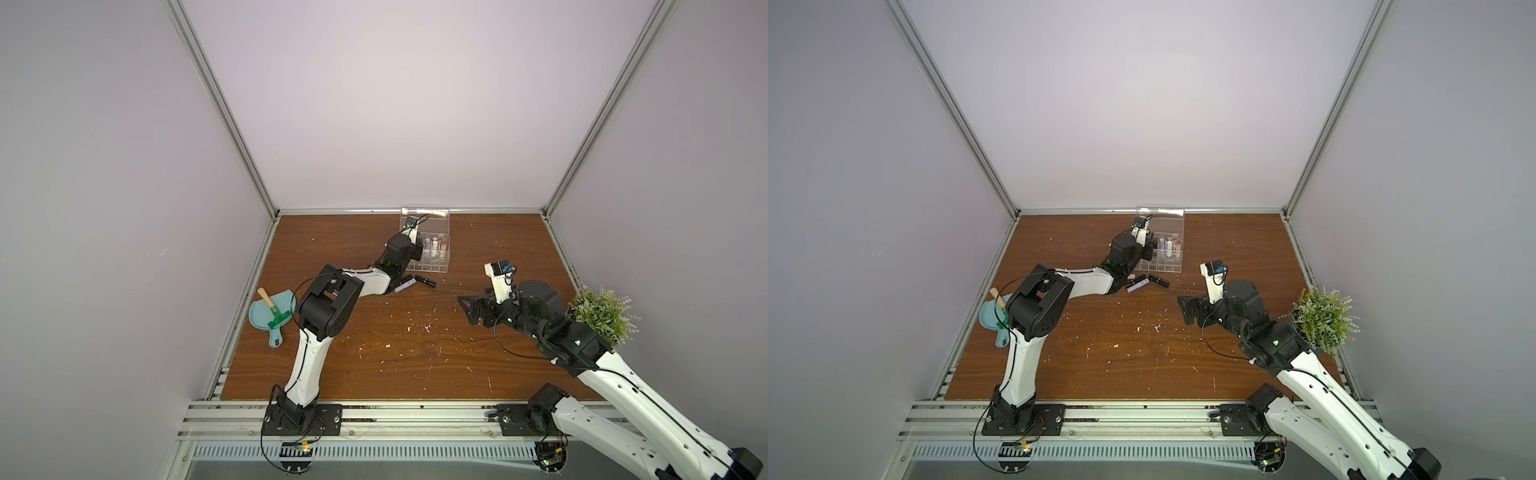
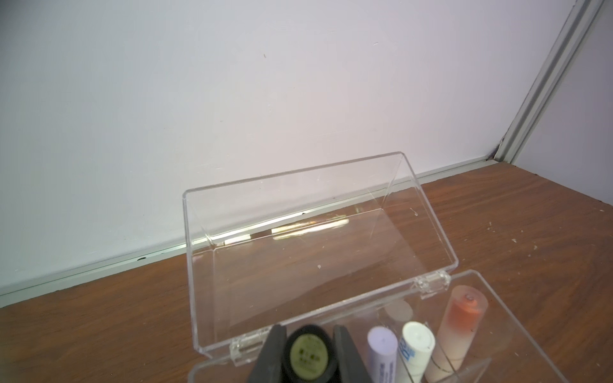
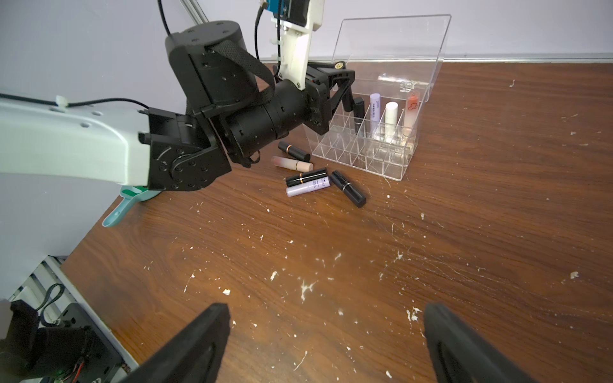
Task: Arrange the lipsticks in the organizer
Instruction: Place the lipstick in the storage box.
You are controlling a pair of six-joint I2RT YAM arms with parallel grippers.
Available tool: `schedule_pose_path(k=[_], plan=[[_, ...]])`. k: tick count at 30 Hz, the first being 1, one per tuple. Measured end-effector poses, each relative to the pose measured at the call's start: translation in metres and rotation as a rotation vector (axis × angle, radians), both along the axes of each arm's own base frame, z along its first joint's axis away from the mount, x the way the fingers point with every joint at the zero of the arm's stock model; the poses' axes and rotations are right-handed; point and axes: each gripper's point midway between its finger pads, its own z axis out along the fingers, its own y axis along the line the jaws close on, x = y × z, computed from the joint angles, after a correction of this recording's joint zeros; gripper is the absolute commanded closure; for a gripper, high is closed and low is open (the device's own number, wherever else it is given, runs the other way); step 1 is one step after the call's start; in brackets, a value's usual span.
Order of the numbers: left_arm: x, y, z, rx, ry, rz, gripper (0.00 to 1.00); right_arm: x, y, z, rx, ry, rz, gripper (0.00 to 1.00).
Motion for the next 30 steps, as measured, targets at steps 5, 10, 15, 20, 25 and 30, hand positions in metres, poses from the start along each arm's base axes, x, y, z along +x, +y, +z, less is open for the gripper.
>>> schedule_pose_path(k=[5,10,15,20,25,30], plan=[[0.000,0.002,-0.001,-0.001,0.001,0.009,0.76,-0.001,0.001,0.000,0.007,0.004,0.009,0.02],[-0.006,0.007,-0.011,0.007,0.011,0.019,0.77,-0.001,0.001,0.000,0.008,0.004,0.010,0.02],[-0.008,0.010,-0.020,0.020,0.030,0.023,0.78,0.000,0.000,0.000,0.009,0.005,0.006,0.02],[-0.008,0.010,-0.020,0.019,0.030,0.023,0.75,-0.001,0.001,0.000,0.011,0.007,0.011,0.02],[-0.011,0.010,-0.019,0.015,0.032,0.012,0.58,-0.002,0.003,-0.001,0.016,0.014,0.025,0.02],[-0.020,0.011,-0.012,0.007,0.029,-0.007,0.44,0.000,0.007,-0.006,0.012,0.031,0.036,0.02]])
